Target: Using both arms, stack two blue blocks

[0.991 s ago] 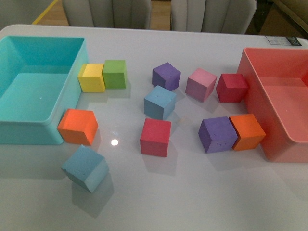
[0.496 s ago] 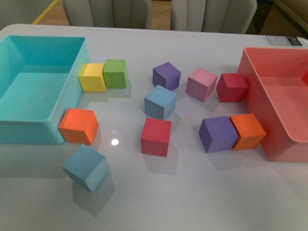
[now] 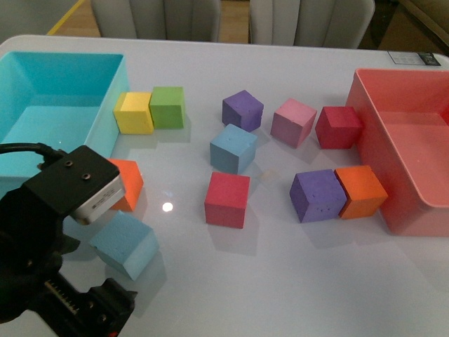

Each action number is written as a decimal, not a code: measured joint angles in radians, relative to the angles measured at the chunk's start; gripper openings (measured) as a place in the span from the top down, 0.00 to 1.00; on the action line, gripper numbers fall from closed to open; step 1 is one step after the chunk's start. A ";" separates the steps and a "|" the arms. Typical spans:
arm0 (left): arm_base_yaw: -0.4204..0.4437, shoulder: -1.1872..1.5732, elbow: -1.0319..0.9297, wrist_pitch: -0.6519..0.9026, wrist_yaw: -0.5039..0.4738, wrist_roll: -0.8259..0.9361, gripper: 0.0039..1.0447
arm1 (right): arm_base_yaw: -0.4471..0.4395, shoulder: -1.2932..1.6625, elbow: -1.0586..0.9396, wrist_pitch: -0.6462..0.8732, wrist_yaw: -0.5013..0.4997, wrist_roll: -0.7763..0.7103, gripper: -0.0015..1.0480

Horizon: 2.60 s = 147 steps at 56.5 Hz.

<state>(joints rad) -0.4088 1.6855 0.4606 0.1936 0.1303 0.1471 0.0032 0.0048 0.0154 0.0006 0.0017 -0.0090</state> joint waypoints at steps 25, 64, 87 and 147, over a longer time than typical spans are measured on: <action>-0.070 0.223 0.122 0.044 -0.033 -0.101 0.08 | 0.000 0.000 0.000 0.000 0.000 0.000 0.09; 0.032 0.309 0.195 0.046 -0.054 -0.051 0.08 | 0.000 0.000 0.000 0.000 0.000 0.002 0.09; 0.066 0.348 0.216 0.043 -0.052 -0.012 0.08 | 0.000 0.000 0.000 0.000 0.000 0.002 0.09; 0.067 0.457 0.298 0.032 -0.069 0.027 0.54 | 0.000 0.000 0.000 0.000 0.000 0.002 0.09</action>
<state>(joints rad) -0.3416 2.1426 0.7582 0.2260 0.0608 0.1745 0.0032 0.0048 0.0154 0.0006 0.0017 -0.0074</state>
